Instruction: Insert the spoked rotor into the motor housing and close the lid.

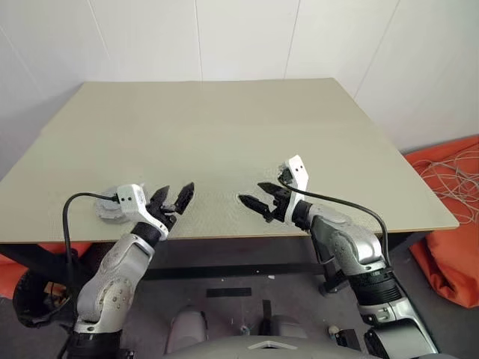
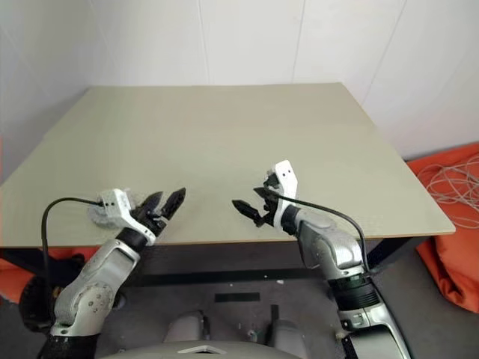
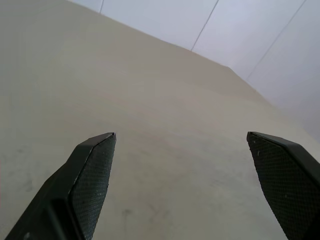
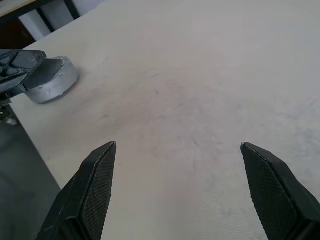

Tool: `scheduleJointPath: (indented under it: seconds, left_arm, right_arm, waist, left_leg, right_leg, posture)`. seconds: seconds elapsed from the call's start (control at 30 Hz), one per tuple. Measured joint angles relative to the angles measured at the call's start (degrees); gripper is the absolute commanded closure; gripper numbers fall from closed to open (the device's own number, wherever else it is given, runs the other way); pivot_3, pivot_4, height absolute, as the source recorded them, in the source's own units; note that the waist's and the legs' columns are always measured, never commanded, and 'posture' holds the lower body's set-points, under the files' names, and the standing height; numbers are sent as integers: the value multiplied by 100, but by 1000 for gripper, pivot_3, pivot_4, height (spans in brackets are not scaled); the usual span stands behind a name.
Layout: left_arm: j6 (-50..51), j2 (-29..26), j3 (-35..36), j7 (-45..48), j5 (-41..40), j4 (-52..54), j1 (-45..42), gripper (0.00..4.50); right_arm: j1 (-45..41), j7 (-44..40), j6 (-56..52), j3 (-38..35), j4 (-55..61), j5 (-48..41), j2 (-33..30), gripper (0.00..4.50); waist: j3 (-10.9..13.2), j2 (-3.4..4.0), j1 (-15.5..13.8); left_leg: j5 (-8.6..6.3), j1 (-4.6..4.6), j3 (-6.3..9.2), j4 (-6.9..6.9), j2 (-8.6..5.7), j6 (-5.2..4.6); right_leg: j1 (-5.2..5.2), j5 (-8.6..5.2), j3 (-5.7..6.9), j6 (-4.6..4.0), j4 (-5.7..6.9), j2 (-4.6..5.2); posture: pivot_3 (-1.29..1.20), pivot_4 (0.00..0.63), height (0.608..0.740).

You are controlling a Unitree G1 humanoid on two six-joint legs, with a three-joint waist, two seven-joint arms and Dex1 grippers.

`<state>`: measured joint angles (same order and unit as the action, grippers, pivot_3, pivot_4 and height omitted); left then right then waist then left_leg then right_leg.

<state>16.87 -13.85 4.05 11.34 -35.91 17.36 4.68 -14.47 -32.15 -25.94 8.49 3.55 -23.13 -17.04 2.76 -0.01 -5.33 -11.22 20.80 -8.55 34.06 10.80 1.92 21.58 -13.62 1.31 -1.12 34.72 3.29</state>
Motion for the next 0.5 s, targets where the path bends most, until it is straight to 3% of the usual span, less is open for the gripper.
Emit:
scheduleJointPath:
  seconds: [0.23,0.5]
  left_arm:
    - [-1445,148,-176,303,1453,-630,60,32]
    - [-2084,449,-177,159,2071,-727,286,32]
  right_arm:
    - [447,397,1659,-55,-182,951,219,0]
    - [882,936,2737,-392,-579,1421,343,0]
  waist:
    - [0,0,10]
    - [1,1,27]
  left_leg:
    - [-12,-7,1,-1,1,-20]
    - [-14,-9,0,-2,2,-24]
  right_leg:
    - [-6,0,-1,-1,0,1]
    - [-5,0,-1,-3,2,0]
  posture:
    - [0,0,740]
    - [0,0,740]
